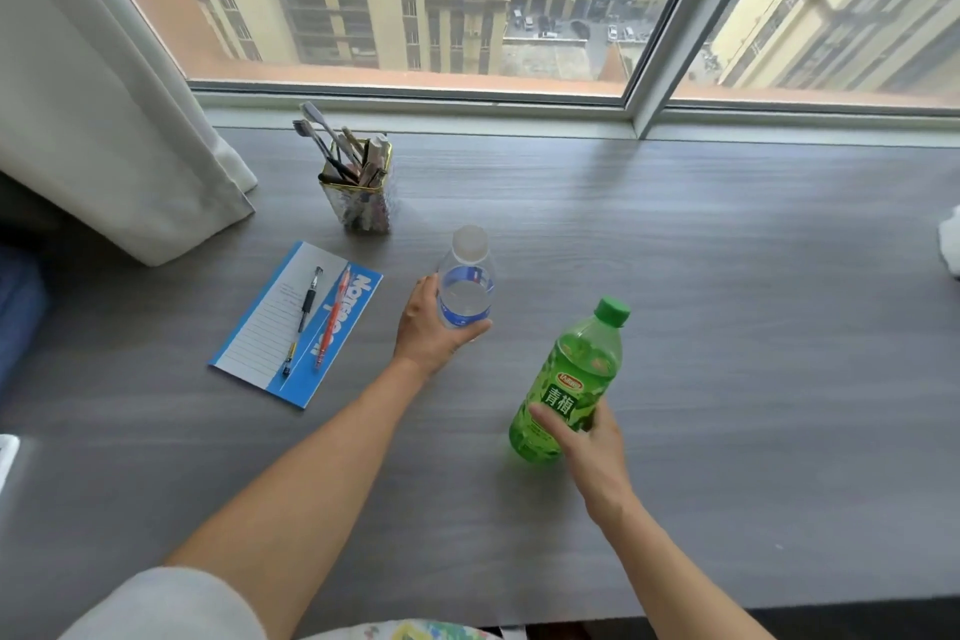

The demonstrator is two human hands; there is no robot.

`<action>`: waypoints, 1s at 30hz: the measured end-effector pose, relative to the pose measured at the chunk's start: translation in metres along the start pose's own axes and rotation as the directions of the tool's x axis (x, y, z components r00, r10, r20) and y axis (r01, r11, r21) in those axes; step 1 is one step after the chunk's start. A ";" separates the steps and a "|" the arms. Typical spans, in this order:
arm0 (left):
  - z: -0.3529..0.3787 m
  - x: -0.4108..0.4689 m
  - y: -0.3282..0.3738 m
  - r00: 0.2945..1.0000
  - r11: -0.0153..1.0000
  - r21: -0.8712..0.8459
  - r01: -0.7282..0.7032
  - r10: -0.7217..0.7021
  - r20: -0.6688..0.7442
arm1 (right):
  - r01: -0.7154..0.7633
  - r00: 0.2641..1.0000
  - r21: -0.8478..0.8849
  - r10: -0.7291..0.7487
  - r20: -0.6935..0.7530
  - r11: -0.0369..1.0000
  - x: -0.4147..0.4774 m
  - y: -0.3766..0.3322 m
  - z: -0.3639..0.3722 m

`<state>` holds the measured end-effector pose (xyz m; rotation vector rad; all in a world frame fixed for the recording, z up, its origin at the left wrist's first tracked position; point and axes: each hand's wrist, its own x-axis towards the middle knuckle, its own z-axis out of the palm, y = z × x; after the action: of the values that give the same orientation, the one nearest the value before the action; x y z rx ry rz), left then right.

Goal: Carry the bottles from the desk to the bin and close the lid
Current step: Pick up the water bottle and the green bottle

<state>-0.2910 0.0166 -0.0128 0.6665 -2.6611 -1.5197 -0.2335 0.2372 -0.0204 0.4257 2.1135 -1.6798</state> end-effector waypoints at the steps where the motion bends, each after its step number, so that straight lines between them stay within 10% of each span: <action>1: 0.000 -0.002 0.001 1.000 1.000 -0.007 0.002 -0.002 0.012 | -0.003 1.000 0.003 0.003 -0.003 1.000 -0.001 0.000 -0.001; 20: 0.009 -0.158 -0.006 0.862 0.989 0.132 0.063 -0.121 0.492 | -0.142 0.953 0.069 0.156 -0.261 0.987 -0.127 0.056 -0.065; 30: 0.073 -0.234 0.020 0.648 0.949 0.277 -0.149 -0.118 0.752 | -0.345 0.732 0.239 0.420 -0.536 0.907 -0.246 0.143 -0.110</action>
<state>-0.1004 0.1708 0.0120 -0.0853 -3.5650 -1.6460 0.0350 0.3800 -0.0003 1.4776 2.0890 -1.5541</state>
